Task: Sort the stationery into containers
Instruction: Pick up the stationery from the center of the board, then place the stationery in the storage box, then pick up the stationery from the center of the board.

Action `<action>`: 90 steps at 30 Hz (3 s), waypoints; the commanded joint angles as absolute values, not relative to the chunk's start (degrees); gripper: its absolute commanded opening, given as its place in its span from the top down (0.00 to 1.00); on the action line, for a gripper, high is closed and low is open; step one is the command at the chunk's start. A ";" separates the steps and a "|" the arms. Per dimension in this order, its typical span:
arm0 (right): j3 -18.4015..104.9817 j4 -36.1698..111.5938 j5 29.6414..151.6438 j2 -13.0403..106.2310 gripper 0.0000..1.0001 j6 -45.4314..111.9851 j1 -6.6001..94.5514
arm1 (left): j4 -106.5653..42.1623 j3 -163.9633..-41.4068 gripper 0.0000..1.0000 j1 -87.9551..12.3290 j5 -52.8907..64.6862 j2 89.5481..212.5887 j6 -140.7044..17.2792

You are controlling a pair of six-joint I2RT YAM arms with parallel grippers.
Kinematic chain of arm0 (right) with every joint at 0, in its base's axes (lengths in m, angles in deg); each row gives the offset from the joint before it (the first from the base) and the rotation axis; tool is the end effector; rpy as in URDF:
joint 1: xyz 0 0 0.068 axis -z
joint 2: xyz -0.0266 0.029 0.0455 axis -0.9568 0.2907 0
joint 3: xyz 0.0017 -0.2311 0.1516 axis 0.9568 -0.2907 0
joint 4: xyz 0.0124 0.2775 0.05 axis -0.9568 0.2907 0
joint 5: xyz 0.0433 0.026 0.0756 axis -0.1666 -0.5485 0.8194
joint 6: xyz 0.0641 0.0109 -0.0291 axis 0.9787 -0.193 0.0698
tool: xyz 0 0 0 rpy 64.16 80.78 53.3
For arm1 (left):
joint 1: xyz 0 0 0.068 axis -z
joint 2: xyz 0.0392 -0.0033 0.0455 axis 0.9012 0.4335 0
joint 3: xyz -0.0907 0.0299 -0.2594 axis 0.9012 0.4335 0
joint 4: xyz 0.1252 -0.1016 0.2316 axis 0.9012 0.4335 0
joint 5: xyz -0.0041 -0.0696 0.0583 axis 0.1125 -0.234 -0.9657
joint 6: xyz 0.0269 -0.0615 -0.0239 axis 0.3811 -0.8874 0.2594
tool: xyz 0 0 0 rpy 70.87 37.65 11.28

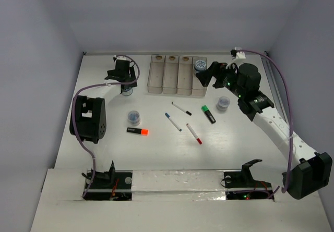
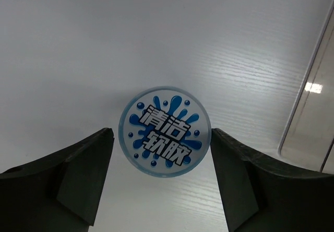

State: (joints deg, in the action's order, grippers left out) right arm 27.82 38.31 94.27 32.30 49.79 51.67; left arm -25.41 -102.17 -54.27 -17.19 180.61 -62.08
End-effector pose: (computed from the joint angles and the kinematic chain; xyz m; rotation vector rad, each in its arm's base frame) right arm 0.2909 0.1265 0.3704 -0.1220 1.7577 0.7431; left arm 0.4438 -0.0633 0.1953 -0.1767 2.2019 0.0765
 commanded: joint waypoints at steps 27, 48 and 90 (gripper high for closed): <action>28.56 47.57 73.44 18.87 0.00 44.92 51.31 | -25.79 -125.77 0.77 -31.19 -9.92 173.12 -63.40; 24.70 48.19 69.20 12.54 0.00 45.27 51.31 | -25.44 -149.79 0.75 -20.37 -9.83 202.40 -61.21; 24.17 34.66 102.43 27.62 0.00 48.17 46.22 | -34.93 -118.43 0.01 -19.84 -25.03 150.07 -60.40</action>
